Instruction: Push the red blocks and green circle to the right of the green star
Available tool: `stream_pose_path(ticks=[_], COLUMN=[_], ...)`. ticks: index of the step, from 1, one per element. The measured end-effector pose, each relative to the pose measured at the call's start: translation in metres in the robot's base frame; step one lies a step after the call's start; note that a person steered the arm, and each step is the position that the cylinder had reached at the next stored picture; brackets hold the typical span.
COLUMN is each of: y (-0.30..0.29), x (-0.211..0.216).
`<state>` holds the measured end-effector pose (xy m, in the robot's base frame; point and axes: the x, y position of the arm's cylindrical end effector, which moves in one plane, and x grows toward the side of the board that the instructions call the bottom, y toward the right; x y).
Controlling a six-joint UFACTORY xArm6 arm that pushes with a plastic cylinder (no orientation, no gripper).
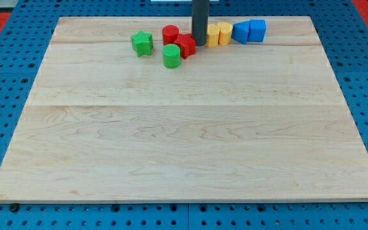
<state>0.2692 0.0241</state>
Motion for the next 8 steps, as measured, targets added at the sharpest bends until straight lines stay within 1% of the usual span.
stream_pose_path(ticks=[3, 4, 5, 6, 7, 8], y=[0.001, 0.001, -0.016, -0.015, 0.004, 0.005], x=[0.012, 0.026, 0.028, 0.028, 0.035, 0.035])
